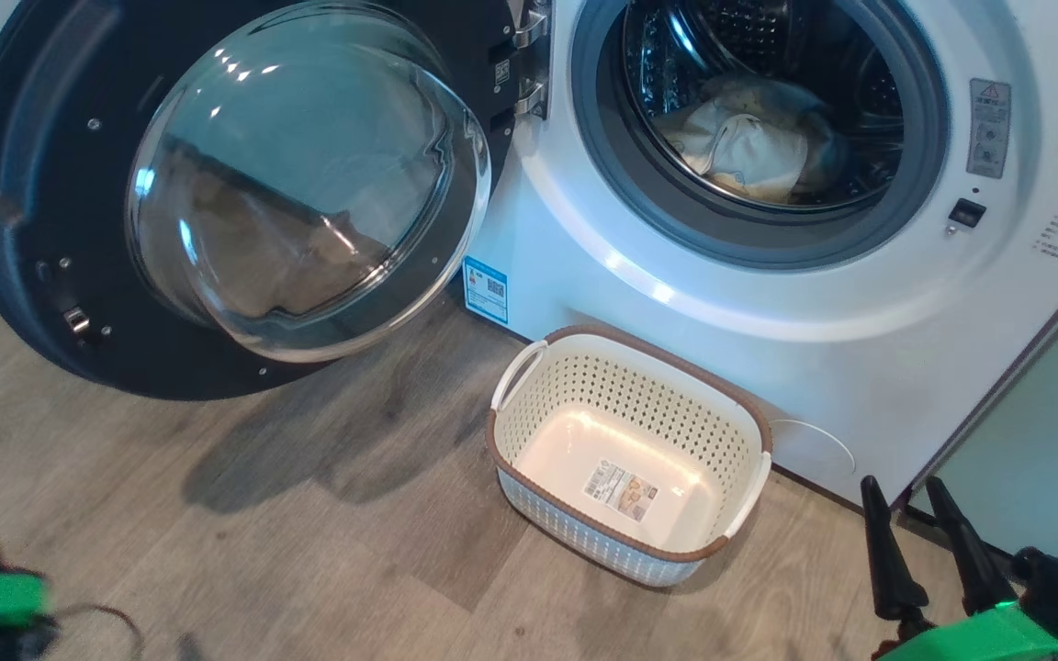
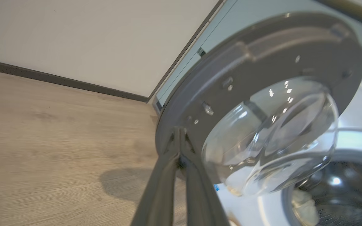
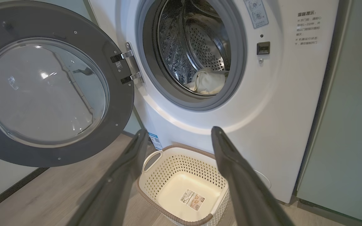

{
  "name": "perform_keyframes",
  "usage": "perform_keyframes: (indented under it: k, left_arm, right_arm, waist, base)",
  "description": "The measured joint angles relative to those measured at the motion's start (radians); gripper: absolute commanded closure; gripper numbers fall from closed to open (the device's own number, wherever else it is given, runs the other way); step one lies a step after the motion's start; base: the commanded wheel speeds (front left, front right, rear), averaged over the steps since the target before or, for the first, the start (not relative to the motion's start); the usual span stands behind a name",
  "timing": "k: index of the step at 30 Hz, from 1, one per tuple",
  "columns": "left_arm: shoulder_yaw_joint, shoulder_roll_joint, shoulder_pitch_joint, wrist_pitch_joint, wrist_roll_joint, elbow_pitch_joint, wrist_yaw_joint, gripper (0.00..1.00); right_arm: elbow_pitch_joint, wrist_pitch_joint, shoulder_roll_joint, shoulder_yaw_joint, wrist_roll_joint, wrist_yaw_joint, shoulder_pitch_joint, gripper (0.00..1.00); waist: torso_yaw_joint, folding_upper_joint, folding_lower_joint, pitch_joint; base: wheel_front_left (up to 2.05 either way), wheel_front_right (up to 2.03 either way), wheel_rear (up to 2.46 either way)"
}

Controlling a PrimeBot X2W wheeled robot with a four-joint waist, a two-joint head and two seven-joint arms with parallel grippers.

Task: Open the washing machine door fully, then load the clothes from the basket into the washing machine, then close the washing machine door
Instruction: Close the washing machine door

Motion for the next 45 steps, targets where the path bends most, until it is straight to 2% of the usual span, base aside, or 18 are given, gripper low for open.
perform_keyframes:
  k: [3, 9, 12, 16, 25, 37, 45]
  left_arm:
    - [0.031, 0.062, -0.024, 0.047, -0.183, 0.002, 0.000, 1.00]
    - [0.114, 0.178, -0.116, 0.151, -0.467, 0.045, 0.000, 1.00]
    - [0.158, 0.235, -0.169, 0.197, -0.567, 0.097, 0.000, 1.00]
    - [0.165, 0.316, -0.247, 0.292, -0.644, 0.213, 0.000, 1.00]
    - [0.116, 0.416, -0.476, 0.364, -0.687, 0.412, 0.000, 1.00]
    - [0.086, 0.531, -0.698, 0.436, -0.714, 0.583, 0.000, 1.00]
    - [0.043, 0.558, -0.795, 0.501, -0.719, 0.647, 0.011, 1.00]
  right_arm:
    - [0.000, 0.000, 0.000, 0.005, 0.000, 0.000, 0.000, 0.00]
    - [0.000, 0.000, -0.003, 0.014, 0.000, 0.000, -0.001, 0.00]
    - [0.001, 0.000, -0.007, 0.014, 0.000, 0.000, 0.000, 0.00]
    - [0.000, 0.000, -0.014, 0.016, 0.000, 0.000, -0.001, 0.00]
    - [0.000, 0.000, -0.043, 0.031, 0.000, 0.000, -0.026, 0.00]
    - [-0.001, 0.000, -0.070, 0.041, 0.000, 0.000, -0.038, 0.00]
    - [-0.006, 0.000, -0.080, 0.042, -0.002, 0.000, -0.044, 0.00]
  waist:
    - [-0.004, 0.0000, 0.0000, 0.007]
    - [-0.016, 0.0000, 0.0000, 0.016]
    - [-0.022, 0.0000, 0.0000, 0.018]
    - [-0.029, 0.0000, 0.0000, 0.030]
    - [-0.044, 0.0000, 0.0000, 0.074]
    - [-0.064, 0.0000, 0.0000, 0.099]
    - [-0.067, 0.0000, 0.0000, 0.136]
  base:
    - [0.00, 0.00, 0.00]
    - [0.00, 0.00, 0.00]
    - [0.00, 0.00, 0.00]
    - [0.00, 0.00, 0.00]
    - [0.00, 0.00, 0.00]
    - [0.00, 0.00, 0.00]
    - [0.00, 0.00, 0.00]
